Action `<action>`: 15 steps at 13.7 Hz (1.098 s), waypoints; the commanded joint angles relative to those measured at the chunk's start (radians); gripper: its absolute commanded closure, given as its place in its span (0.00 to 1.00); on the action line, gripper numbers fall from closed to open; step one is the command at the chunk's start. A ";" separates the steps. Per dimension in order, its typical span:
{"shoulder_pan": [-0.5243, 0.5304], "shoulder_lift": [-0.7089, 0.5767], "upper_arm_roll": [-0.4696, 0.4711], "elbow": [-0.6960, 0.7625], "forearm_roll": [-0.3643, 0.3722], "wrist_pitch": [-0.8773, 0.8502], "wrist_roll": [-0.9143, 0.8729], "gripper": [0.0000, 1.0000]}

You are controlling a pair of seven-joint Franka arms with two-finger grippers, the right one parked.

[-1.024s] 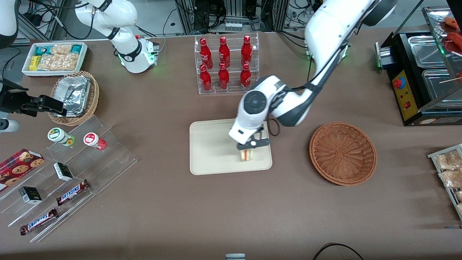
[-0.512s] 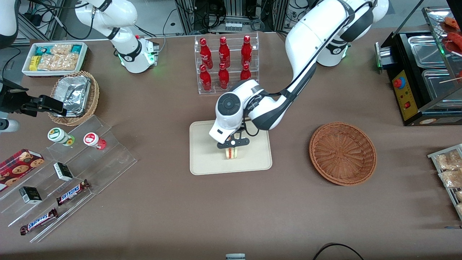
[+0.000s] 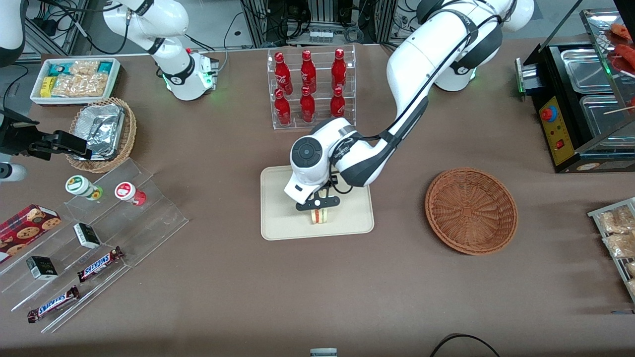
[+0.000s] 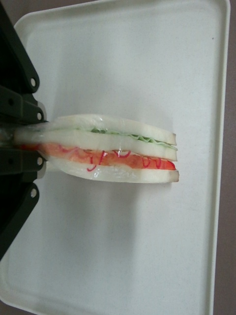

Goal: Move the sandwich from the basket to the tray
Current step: 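Lower the sandwich onto the tray and open the left gripper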

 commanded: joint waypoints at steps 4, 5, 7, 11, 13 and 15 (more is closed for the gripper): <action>-0.020 0.026 0.012 0.038 0.014 -0.022 -0.026 1.00; -0.020 0.031 0.012 0.038 0.014 -0.021 -0.026 1.00; -0.022 0.032 0.012 0.036 0.012 -0.019 -0.039 1.00; -0.022 0.037 0.012 0.035 0.015 -0.019 -0.053 0.00; -0.022 0.026 0.010 0.041 0.017 -0.022 -0.050 0.00; -0.013 -0.006 0.009 0.044 0.012 -0.033 -0.050 0.00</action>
